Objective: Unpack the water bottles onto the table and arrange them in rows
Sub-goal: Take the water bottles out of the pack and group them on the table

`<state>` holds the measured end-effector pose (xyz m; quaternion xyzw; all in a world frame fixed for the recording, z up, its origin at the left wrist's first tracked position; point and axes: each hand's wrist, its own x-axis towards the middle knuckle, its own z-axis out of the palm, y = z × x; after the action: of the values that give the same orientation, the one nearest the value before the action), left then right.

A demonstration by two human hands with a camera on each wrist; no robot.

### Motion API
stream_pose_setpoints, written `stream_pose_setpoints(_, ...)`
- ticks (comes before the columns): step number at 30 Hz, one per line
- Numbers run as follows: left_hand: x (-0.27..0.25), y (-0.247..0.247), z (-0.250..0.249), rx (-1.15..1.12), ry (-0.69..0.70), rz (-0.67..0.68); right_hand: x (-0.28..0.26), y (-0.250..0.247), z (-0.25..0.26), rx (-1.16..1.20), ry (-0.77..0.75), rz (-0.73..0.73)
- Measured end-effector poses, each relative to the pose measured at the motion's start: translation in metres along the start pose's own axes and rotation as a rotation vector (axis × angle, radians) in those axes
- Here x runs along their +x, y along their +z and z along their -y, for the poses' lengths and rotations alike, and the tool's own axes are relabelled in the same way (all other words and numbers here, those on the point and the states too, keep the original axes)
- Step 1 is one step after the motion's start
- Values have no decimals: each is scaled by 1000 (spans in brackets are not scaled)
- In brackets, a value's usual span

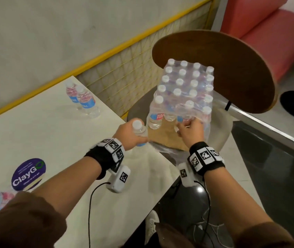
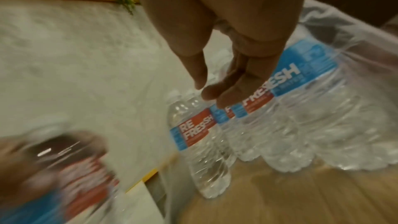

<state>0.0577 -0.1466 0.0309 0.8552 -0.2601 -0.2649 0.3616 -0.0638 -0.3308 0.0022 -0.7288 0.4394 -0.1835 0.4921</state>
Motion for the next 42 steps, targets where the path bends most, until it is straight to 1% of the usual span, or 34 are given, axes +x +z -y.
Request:
stream_pose_setpoints(1,-2,-11,7,30,-20,7,6,-2,3,28,48,4)
stream_pose_setpoints(2,-4,-22,16,75,-42,21,12,-4,8,67,103,42)
stream_pose_setpoints(5,-14,-53,43,200,-134,28,28,-5,19,65,273,228)
stream_pose_setpoints(6,-18,-64,50,180,-176,29,30,-3,21,39,304,292)
stream_pose_setpoints(8,-29,-84,60,69,-249,74,32,2,19,11,315,329)
stream_pose_setpoints(10,-42,-102,67,52,-284,157,28,8,16,-19,303,286)
stream_pose_setpoints(13,-58,-125,79,182,-331,226,19,16,11,-176,200,158)
stream_pose_setpoints(16,-74,-156,97,304,-406,217,10,18,-2,-259,77,55)
stream_pose_setpoints(18,-85,-180,110,424,-431,182,-8,18,3,-267,9,53)
stream_pose_setpoints(20,-99,-198,120,521,-478,144,-36,19,21,-214,-45,87)
stream_pose_setpoints(22,-110,-209,130,598,-532,141,-62,24,40,-144,-81,147)
stream_pose_setpoints(24,-119,-217,139,619,-550,141,-88,36,58,-64,-84,268)
stream_pose_setpoints(26,-129,-221,143,658,-571,115,-114,51,73,-47,-89,404)
stream_pose_setpoints(28,-135,-222,142,883,-560,81,-138,70,83,-87,-108,528)
stream_pose_setpoints(29,-139,-219,140,1000,-529,45,-149,82,87,-116,-127,582)
stream_pose_setpoints(30,-142,-212,138,1064,-473,12,-159,95,88,-140,-141,625)
stream_pose_setpoints(31,-146,-203,136,1053,-373,-5,-168,108,90,-161,-155,666)
stream_pose_setpoints(32,-149,-191,133,972,-232,15,-177,122,90,-168,-169,710)
stream_pose_setpoints(34,-158,-160,128,661,31,116,-195,148,93,-178,-204,807)
stream_pose_setpoints(35,-163,-144,128,495,83,149,-203,159,94,-195,-232,862)
stream_pose_setpoints(36,-167,-131,132,347,83,142,-210,168,95,-226,-263,922)
stream_pose_setpoints(37,-170,-123,139,239,59,91,-215,175,98,-268,-298,972)
stream_pose_setpoints(38,-172,-121,146,185,21,18,-219,178,99,-298,-331,1002)
stream_pose_setpoints(40,-180,-128,159,162,-59,-127,-219,174,102,-272,-367,1003)
stream_pose_setpoints(42,-187,-141,169,189,-129,-229,-206,160,100,-230,-347,949)
